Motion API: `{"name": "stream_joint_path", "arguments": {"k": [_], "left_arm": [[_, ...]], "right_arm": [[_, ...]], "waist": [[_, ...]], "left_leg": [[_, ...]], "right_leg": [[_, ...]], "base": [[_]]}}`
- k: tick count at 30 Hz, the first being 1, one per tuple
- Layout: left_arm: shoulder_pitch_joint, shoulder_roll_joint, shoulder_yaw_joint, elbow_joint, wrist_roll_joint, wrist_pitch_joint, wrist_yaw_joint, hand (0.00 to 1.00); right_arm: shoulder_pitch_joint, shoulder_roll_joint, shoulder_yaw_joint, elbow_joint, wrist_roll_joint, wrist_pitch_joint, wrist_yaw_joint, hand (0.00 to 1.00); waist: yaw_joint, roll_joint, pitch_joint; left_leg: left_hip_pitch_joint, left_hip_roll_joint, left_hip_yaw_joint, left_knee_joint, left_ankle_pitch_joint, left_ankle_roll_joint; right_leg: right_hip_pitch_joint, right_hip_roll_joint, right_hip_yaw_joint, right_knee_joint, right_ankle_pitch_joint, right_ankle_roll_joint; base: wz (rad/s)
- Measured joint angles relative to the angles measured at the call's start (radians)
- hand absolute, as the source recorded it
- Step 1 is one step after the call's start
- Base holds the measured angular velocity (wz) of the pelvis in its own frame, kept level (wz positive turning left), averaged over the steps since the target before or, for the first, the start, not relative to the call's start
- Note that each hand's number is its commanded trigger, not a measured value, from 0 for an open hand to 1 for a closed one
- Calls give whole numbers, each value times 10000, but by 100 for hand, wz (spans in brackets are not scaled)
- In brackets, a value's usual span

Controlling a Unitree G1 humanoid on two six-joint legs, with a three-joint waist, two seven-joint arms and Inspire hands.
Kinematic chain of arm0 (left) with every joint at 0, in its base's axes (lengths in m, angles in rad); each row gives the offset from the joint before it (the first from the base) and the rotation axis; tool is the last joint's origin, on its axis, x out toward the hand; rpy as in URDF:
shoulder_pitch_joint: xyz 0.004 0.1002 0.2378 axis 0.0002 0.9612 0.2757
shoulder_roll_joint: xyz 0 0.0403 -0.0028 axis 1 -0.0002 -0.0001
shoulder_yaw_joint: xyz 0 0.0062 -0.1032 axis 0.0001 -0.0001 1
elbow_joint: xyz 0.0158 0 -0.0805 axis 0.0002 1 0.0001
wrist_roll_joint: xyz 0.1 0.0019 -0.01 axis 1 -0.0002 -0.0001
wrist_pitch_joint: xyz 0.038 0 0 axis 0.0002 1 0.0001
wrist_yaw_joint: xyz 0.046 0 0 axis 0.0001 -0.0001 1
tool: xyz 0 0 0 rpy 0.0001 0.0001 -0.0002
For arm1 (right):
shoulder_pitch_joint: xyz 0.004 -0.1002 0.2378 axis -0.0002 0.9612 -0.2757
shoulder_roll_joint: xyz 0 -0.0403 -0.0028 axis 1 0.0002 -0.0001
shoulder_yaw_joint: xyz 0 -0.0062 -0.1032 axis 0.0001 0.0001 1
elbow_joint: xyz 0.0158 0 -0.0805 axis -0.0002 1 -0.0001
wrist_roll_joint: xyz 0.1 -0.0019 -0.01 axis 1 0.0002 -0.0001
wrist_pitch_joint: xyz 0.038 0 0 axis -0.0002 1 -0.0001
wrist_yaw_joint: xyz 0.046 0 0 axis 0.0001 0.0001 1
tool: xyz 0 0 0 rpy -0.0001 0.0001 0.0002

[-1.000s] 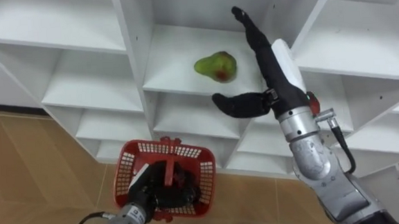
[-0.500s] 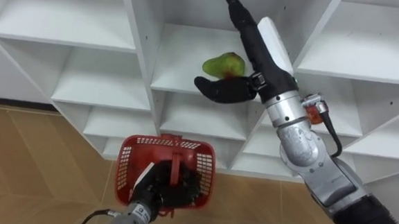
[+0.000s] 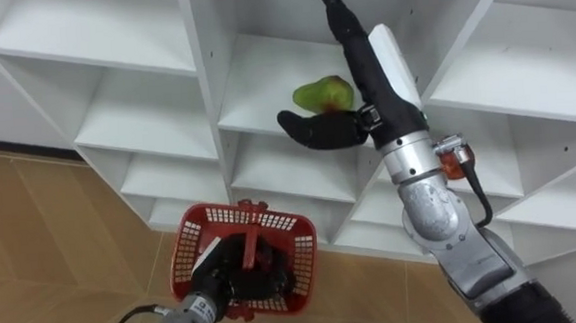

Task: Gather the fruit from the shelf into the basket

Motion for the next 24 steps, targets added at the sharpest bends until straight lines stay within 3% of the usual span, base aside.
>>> {"name": "stream_joint_path", "arguments": {"k": [9,16,24], "left_arm": [[1,148,40,28,17,2,-2,100],[-4,185,313,28,13,3,-4,100],[-4,247,306,33,12,5,-83,100]], "right_arm": [[-3,-389,-3,187,-100,15,-22,0],[-149,-401,-69,648,-306,55,-11,0],[-324,-409,-75,1046,-347,130,102,0]], "waist": [[4,-41,11],[-2,-153,69],[-1,-166,70]], "left_leg": [[19,-7,-31,-4,0,-1],[9,-9,-32,0,1,-2],[-74,-66,-216,14,1,0]], "right_leg": [[41,-10,-38,-9,-42,-7],[37,-14,-48,-9,-63,-11],[40,-72,-256,-10,-93,6]], "base": [[0],[0],[6]]}}
